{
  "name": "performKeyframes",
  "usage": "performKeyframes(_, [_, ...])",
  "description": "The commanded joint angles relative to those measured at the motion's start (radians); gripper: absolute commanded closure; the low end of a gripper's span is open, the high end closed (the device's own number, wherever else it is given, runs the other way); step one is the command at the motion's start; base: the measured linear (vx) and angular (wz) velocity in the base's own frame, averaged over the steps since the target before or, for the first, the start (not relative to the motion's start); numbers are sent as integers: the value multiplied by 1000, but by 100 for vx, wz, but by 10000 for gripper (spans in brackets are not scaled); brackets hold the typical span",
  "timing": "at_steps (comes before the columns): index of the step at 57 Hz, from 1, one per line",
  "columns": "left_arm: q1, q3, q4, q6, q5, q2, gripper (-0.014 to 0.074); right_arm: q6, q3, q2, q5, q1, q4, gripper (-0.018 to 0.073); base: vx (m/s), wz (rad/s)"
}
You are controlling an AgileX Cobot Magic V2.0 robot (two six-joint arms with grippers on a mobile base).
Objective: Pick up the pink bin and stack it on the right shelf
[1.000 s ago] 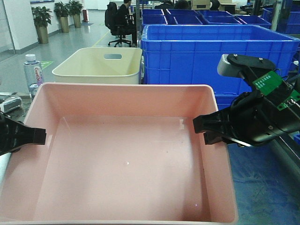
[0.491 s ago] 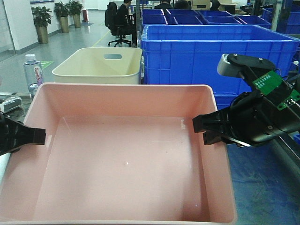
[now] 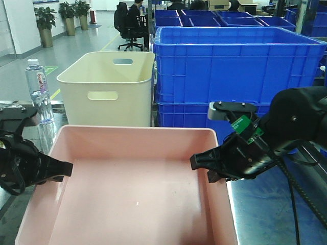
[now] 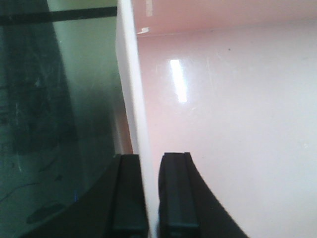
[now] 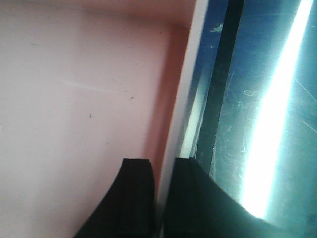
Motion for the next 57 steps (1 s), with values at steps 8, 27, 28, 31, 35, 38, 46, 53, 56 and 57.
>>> performKeyframes(8, [4, -31, -25, 6, -66, -19, 339, -26, -31, -26, -89, -12, -27, 284, 0, 0])
performKeyframes(27, [4, -31, -28, 6, -83, -60, 239, -32, -34, -70, -91, -12, -30, 128, 0, 0])
performKeyframes(28, [4, -31, -28, 9, -80, -71, 241, -35, -34, -76, -91, -12, -32, 129, 0, 0])
performKeyframes(31, [4, -31, -27, 21, -80, -102, 253, -52, -34, -105, -91, -12, -32, 145, 0, 0])
performKeyframes(35, [4, -31, -25, 44, -80, -148, 292, -66, -34, -151, -83, -12, -37, 194, 0, 0])
performKeyframes(38, [4, -31, -19, 63, -76, -190, 345, -72, -34, -197, -70, -12, -49, 258, 0, 0])
performKeyframes(46, [4, -30, 9, 102, -45, -318, 538, -77, -14, -324, -35, -12, -87, 511, 0, 0])
performKeyframes(53, [3, 35, -2, 159, -41, -467, 607, -78, 127, -494, -143, -12, -139, 573, 0, 0])
performKeyframes(56, [3, 97, -2, 174, -61, -527, 606, -78, 234, -588, -232, -12, -157, 573, 0, 0])
performKeyframes(57, [3, 116, -2, 175, -69, -553, 605, -78, 264, -614, -255, -12, -161, 572, 0, 0])
